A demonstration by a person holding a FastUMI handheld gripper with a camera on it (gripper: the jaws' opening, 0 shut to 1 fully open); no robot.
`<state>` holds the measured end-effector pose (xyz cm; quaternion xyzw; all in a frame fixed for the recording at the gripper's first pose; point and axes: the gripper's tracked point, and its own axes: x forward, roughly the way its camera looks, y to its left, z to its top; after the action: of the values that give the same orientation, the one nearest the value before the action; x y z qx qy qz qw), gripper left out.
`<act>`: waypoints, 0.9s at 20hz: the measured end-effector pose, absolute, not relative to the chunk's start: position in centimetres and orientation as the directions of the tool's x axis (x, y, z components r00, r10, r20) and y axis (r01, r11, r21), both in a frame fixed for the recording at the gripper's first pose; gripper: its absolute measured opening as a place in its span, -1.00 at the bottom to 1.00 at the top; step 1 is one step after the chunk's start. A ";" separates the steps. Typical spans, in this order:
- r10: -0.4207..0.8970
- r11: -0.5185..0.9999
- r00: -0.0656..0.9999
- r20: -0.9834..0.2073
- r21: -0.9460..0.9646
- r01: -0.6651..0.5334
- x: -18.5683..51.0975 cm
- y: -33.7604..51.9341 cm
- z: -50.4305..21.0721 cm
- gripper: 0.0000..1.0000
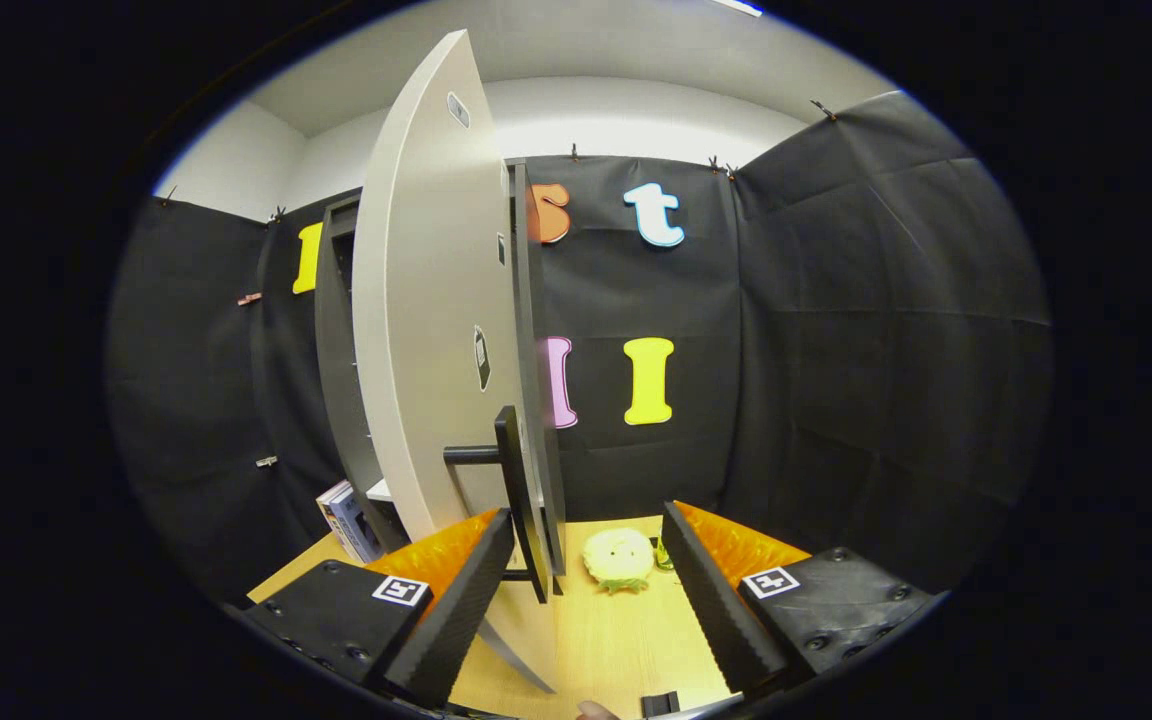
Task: Open the shoe cabinet door, grab the shoes and put them into the shoe cabinet, then close the shoe cabinet door.
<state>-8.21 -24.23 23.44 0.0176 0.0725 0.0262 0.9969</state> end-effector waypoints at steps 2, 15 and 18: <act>0.068 0.998 0.988 -0.140 0.023 -0.066 -8.1 -23.1 23.3 0.96; 0.095 0.994 0.983 -0.158 0.065 -0.086 -8.4 -17.1 22.5 0.96; 0.093 0.994 0.983 -0.156 0.070 -0.083 -8.4 -15.1 22.3 0.96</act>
<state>-8.36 -15.13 22.28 0.0316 0.0798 0.0443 0.9953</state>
